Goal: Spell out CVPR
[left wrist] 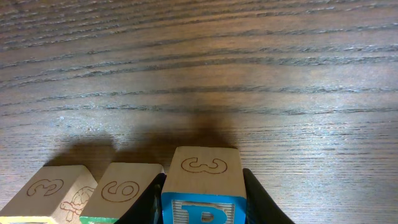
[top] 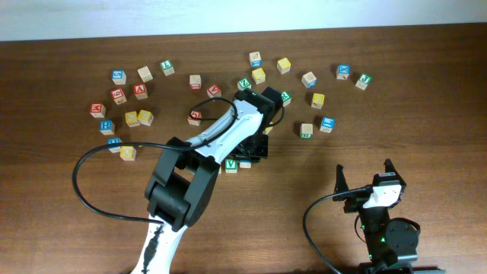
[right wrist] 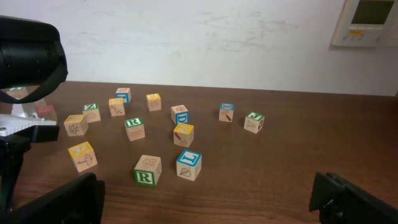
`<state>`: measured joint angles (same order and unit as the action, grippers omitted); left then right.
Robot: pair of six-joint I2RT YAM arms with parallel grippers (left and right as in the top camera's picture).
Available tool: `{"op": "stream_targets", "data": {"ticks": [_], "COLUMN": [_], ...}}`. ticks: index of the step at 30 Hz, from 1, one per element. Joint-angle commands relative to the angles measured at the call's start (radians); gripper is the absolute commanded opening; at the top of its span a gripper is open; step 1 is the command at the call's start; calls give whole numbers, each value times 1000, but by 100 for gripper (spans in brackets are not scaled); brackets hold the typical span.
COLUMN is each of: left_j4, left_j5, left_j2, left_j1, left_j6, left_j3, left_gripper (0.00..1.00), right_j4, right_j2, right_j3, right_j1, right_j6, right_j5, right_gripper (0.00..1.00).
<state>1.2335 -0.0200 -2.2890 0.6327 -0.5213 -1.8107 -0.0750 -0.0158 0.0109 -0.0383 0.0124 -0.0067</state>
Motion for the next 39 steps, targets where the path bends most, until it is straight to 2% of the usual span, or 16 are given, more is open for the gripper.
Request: {"op": "stream_targets", "data": {"ticks": [1,9,12,13,14,15,23,24,25,28,34,39], "left_j4": [-4,25,40,40,40,40,40,39,37,27,53,173], "left_j5": [5,51,53,73,77,77,111,110,109,109,37,-24], "left_j2": [17,17,17,17,17,17,17,17,17,17,18,18], "left_j1": [-8,0,0,0,0,0,0,0,-1,-1,-7,-154], "left_j6": [-13,-13,-13,-13,-13,-13,-13,-13,-13,-13,-2,10], "left_j3": [11,11,11,11,11,11,11,11,11,1,-155,-369], "left_gripper": [25,24,26,28,35,35,29,34,45,46,47,48], "right_j4": [-6,-6,-6,-6,-6,-6,-6,-6,-6,-6,-6,-6], "right_j2": [8,8,8,8,8,8,8,8,8,8,8,8], "right_j3": [-5,-5,-5,-5,-5,-5,-5,-5,-5,-5,-5,-5], "right_j1": [-6,-6,-6,-6,-6,-6,-6,-6,-6,-6,-6,-6], "right_j6": [6,6,6,6,6,6,7,6,6,6,6,6], "right_j5": [8,8,8,8,8,8,8,8,8,8,8,8], "right_gripper": [98,98,98,98,98,98,98,98,98,98,98,98]}}
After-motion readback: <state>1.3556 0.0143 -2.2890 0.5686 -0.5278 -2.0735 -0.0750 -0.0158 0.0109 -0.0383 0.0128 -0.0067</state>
